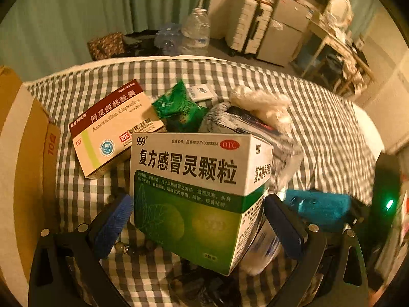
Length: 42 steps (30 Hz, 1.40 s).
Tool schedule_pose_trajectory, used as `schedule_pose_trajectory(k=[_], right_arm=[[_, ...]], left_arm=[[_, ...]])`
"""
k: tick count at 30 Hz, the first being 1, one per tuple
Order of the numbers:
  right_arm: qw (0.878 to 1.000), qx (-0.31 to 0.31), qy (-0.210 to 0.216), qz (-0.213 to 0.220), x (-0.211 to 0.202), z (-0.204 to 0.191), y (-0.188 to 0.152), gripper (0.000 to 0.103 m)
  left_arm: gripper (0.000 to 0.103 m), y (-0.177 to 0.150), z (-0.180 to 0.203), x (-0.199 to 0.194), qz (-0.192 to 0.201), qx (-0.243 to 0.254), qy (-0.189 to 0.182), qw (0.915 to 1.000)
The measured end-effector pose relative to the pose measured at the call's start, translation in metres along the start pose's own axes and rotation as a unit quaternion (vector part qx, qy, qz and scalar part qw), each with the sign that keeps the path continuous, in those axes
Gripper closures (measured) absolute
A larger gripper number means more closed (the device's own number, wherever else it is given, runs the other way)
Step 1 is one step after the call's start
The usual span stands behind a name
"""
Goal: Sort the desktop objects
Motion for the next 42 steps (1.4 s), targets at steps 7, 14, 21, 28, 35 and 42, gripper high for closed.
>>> schedule_pose_trajectory(k=[7,14,21,28,35,42], right_arm=[[0.998,0.031,0.052,0.013,-0.030,0.024,-0.009,0.080],[0.992,0.057,0.109,0.000,-0.051,0.041,-0.023,0.091],[0.993,0.049,0.109,-0.010,-0.063,0.042,-0.030,0.094],[0.990,0.068,0.118,-0.029,-0.047,0.029,-0.026,0.094],[0.990,0.070,0.120,-0.032,-0.047,0.027,-0.026,0.093],[0.988,0.083,0.128,-0.037,-0.034,0.028,-0.018,0.091]], left_arm=[[0.000,-0.025,0.007,-0.008,-0.003,0.030,0.003,0.9995],[0.020,-0.043,-0.001,-0.023,0.009,0.031,-0.014,0.9994],[0.033,-0.047,0.002,-0.036,0.006,0.052,0.007,0.9986],[0.009,-0.046,-0.004,-0.053,0.001,-0.034,0.005,0.9994],[0.004,-0.022,-0.001,-0.052,0.005,-0.140,0.072,0.9876],[0.003,-0.017,0.033,-0.042,0.016,-0.138,0.188,0.9724]])
Point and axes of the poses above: each gripper's, at about its wrist camera, not at the fingertips, and x roughly the way its jaws point, z to its right, y to its top, the point moved 3 cm from there along x, roughly the way its jaws point, and after that the axes turned 7 degrees about x, right-handed, at the moved point
